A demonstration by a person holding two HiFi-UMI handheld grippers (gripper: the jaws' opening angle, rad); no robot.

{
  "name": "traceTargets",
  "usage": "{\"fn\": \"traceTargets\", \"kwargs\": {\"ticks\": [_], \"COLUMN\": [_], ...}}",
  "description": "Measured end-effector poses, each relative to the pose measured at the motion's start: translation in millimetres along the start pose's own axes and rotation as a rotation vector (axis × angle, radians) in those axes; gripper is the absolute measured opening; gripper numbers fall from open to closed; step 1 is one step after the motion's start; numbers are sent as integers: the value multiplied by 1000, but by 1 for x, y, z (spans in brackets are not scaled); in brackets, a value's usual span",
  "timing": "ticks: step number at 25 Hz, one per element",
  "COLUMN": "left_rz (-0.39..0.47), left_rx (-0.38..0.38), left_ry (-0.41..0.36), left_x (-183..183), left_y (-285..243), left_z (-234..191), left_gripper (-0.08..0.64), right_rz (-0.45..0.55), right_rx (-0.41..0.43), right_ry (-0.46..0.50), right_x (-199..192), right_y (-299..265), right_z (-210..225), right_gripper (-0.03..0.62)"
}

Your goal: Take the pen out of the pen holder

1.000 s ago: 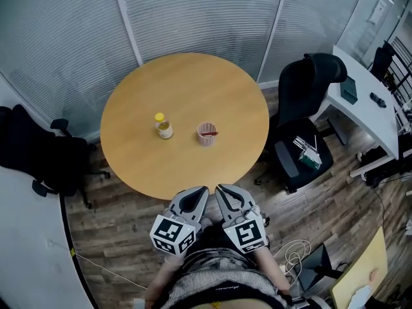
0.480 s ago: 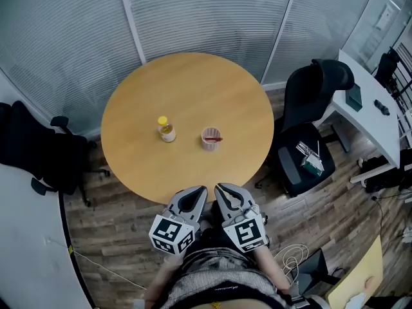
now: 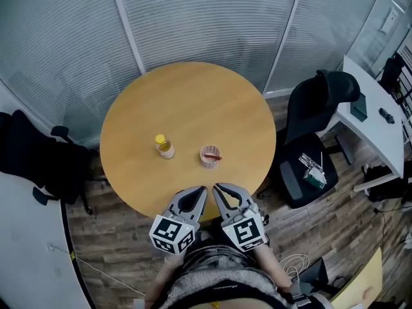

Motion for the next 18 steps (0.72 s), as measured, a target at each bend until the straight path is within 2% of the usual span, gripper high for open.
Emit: {"fn": "traceTargets", "kwargs": {"ticks": [4,18], "left_rz": [0,20], "left_rx": [9,48], "left_ry": [-3,8], "left_x": [10,32], "left_y": [-19,-61], "left_z": [-7,-25], "left_gripper": [5,5], "right_rz": [10,15], "right_rx": [10,67], "right_ry": [-18,34], "right_x": [-1,-6], "right_y": [-14,-46], "right_z": [18,62], "right_gripper": [29,29]}}
Point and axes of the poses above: the fingertips, and each gripper's own axes: y backward along the fingers, z to its right, x out of its top, the point moved 3 cm from there along y, backward along the fingers, and after that the axes turned 13 degrees about y, right-handed, at the moved point
